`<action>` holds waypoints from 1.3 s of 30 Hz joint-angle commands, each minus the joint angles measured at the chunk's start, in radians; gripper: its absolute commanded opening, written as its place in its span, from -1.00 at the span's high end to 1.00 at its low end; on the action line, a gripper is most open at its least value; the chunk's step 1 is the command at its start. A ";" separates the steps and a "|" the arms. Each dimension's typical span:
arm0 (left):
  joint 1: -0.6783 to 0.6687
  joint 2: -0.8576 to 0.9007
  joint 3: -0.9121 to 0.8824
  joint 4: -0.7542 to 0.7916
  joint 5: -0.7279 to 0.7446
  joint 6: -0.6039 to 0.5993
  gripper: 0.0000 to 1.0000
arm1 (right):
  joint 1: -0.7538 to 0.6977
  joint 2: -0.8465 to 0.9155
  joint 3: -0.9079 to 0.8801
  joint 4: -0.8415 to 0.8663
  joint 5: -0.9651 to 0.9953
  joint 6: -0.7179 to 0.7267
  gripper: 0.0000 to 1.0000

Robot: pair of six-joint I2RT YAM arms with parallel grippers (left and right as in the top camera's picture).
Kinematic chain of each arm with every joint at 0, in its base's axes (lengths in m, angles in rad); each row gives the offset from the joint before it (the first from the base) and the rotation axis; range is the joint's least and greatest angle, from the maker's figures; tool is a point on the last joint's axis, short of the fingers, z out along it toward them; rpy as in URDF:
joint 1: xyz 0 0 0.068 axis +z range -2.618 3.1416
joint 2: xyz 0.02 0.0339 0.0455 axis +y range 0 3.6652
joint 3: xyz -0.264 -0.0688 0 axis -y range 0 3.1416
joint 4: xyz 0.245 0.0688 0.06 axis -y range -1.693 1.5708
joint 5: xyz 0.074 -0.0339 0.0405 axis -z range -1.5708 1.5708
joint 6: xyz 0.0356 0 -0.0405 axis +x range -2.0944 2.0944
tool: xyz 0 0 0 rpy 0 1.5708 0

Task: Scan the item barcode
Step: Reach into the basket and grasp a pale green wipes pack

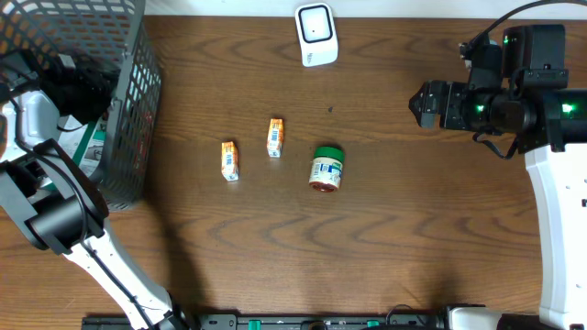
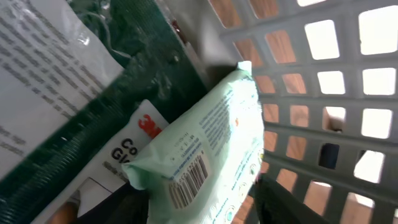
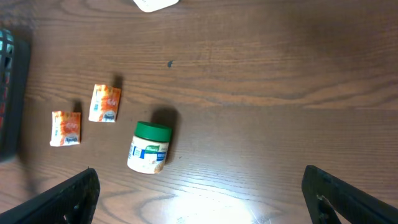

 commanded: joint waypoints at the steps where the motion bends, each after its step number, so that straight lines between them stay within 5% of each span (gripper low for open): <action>1: -0.006 0.019 -0.006 0.018 0.080 0.009 -0.11 | 0.001 0.005 0.018 0.000 -0.008 -0.014 -0.98; 4: -0.006 0.019 -0.006 0.044 0.132 0.009 0.15 | 0.001 0.005 0.018 0.000 -0.008 -0.014 -0.99; 9: -0.006 0.019 -0.006 0.077 0.209 0.008 0.22 | 0.001 0.005 0.018 0.000 -0.008 -0.014 -0.99; 13: -0.006 0.019 -0.006 0.069 0.195 0.009 -0.05 | 0.001 0.005 0.018 0.000 -0.008 -0.014 -0.98; 25: -0.051 0.019 -0.049 0.066 0.030 0.031 -0.02 | 0.001 0.005 0.018 0.000 -0.008 -0.014 -0.99; 29: -0.056 0.019 -0.049 0.085 0.041 0.025 0.21 | 0.001 0.005 0.018 0.000 -0.008 -0.014 -0.99; 32: -0.045 0.014 -0.048 0.084 0.062 0.014 0.85 | 0.001 0.005 0.018 0.000 -0.008 -0.014 -0.98; 39: 0.010 -0.107 -0.047 0.085 0.067 -0.014 0.85 | 0.001 0.005 0.018 0.000 -0.008 -0.015 -0.98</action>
